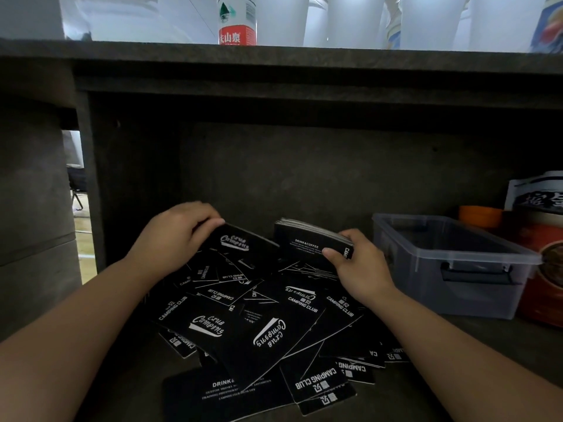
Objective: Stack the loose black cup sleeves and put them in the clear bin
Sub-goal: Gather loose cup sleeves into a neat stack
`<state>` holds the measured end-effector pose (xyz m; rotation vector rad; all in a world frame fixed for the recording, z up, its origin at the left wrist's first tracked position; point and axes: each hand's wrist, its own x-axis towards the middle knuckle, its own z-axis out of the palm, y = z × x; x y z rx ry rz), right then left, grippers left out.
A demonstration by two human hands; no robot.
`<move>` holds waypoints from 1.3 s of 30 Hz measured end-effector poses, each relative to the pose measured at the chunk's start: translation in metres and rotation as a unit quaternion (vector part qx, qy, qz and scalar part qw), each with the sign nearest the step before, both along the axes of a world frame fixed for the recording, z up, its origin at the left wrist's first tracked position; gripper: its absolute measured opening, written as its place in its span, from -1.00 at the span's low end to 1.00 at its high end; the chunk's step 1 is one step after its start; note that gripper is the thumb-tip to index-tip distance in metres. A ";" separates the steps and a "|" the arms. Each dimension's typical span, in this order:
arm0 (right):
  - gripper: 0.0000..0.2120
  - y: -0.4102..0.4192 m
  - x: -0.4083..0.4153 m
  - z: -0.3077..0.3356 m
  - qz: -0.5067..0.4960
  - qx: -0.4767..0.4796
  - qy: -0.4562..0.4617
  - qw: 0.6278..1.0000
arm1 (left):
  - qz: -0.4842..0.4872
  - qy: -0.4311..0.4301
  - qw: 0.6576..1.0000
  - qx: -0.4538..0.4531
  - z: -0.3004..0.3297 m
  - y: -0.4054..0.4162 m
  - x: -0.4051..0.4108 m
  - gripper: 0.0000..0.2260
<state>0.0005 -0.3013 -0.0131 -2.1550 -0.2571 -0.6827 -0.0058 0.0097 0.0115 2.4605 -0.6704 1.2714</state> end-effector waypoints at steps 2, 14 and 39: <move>-0.82 0.001 0.000 0.000 0.013 -0.010 0.002 1.000 | -0.014 -0.009 0.997 -0.072 0.000 -0.004 -0.003 -0.75; -0.71 0.009 -0.006 -0.002 0.130 -0.034 0.057 0.989 | 0.036 0.189 0.975 -0.109 -0.021 -0.046 -0.002 -0.51; -0.76 0.012 -0.007 0.001 0.100 -0.112 0.047 0.988 | -0.072 0.324 0.926 -0.181 -0.025 -0.060 -0.005 -0.52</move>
